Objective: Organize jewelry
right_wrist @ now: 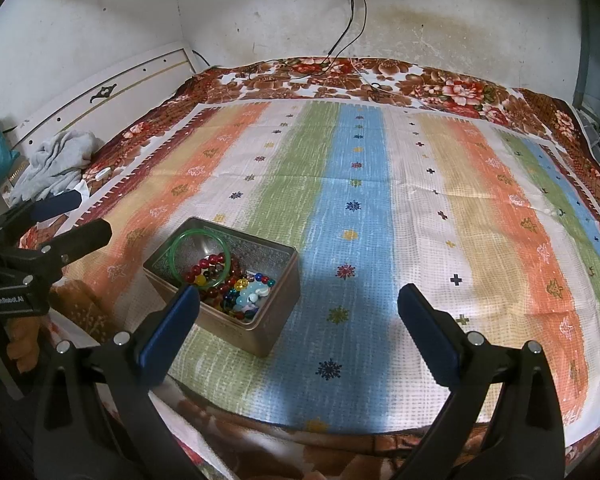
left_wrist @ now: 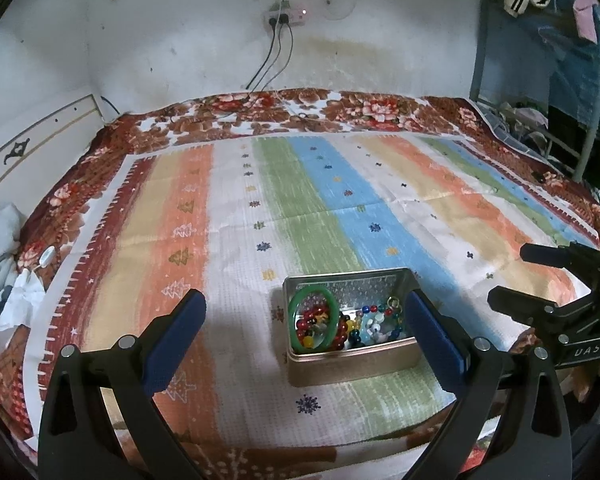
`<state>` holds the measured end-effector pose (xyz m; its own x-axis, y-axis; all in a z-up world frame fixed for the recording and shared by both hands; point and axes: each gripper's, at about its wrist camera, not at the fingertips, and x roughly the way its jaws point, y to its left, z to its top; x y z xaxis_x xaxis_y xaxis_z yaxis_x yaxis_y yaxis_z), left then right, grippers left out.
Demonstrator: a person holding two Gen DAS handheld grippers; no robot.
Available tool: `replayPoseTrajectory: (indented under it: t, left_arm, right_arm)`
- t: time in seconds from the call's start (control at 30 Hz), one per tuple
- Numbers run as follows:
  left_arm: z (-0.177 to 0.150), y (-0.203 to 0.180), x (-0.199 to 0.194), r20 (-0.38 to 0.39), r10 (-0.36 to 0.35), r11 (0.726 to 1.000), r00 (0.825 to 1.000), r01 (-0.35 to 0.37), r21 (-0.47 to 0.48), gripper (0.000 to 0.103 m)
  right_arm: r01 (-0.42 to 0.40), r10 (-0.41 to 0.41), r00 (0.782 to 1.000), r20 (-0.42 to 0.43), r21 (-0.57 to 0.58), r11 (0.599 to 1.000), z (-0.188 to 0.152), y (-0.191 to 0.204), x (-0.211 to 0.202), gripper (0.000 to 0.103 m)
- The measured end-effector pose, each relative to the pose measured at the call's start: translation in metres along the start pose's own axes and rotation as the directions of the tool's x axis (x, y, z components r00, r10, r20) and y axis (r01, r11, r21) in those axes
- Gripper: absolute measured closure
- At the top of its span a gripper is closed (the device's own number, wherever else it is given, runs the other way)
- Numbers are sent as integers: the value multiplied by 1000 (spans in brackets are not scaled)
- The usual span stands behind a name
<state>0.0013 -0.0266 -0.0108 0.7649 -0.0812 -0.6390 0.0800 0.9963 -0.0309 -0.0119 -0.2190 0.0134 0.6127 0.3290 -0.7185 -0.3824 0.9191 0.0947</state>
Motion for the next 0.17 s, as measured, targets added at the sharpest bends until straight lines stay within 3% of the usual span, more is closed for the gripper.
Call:
replayPoseTrajectory:
  t: [0.17]
  left_arm:
    - [1, 2, 3, -24, 1, 1000, 1000, -2, -7, 6]
  right_arm:
    - [0, 0, 1000, -1, -1, 1000, 0, 0, 0, 5]
